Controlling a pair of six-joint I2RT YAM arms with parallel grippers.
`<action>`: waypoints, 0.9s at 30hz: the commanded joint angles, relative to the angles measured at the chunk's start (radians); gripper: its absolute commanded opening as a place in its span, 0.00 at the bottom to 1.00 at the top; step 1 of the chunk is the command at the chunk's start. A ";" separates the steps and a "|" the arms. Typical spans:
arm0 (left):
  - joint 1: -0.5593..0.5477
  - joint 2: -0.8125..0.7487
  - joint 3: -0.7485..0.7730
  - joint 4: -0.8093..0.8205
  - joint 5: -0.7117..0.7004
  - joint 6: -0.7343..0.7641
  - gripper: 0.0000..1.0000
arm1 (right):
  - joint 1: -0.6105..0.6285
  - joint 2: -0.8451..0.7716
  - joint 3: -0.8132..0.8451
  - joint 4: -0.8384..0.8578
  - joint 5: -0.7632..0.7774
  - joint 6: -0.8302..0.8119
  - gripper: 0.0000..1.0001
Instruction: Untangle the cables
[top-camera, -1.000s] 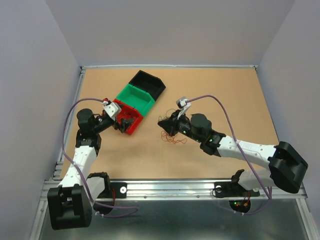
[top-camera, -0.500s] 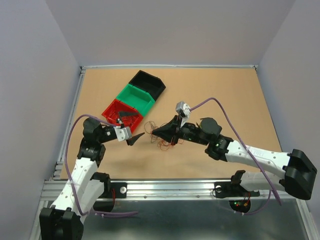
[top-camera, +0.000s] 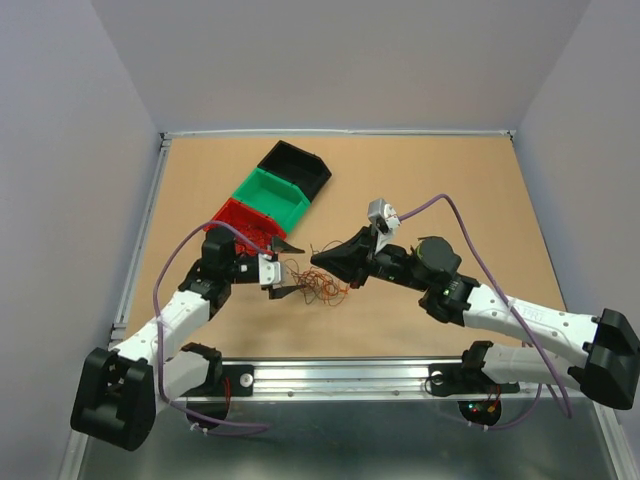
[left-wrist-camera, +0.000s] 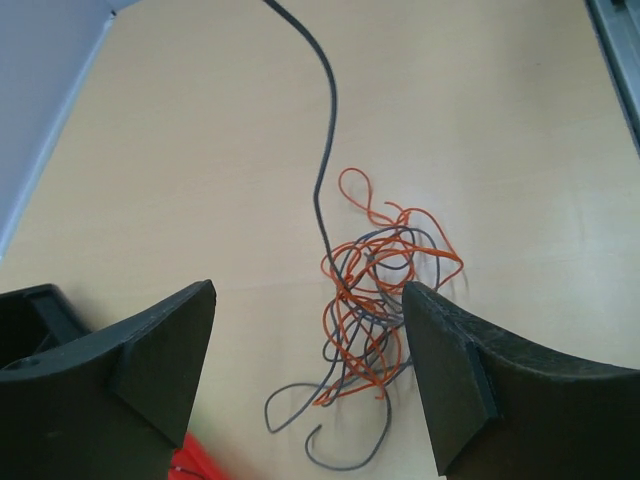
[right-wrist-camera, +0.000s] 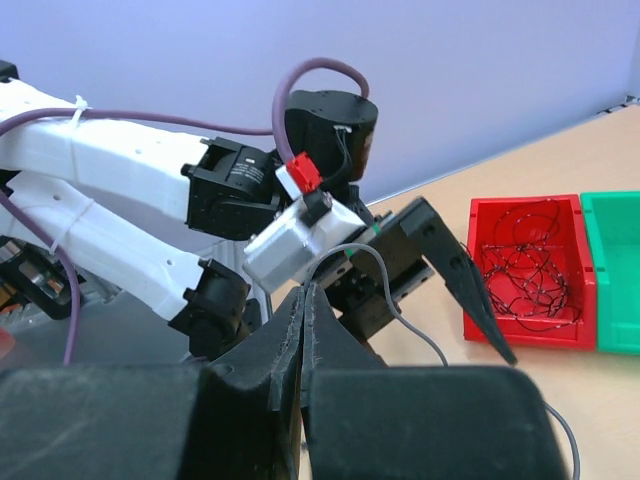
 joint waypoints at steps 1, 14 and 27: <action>-0.063 0.029 0.051 0.013 -0.008 0.040 0.85 | 0.010 -0.007 -0.017 0.049 0.008 0.004 0.01; -0.235 0.220 0.161 0.060 -0.175 0.002 0.57 | 0.010 -0.237 -0.072 0.030 0.126 -0.004 0.01; -0.235 0.129 0.098 0.106 -0.249 -0.015 0.48 | 0.008 -0.691 -0.129 -0.122 0.469 -0.087 0.01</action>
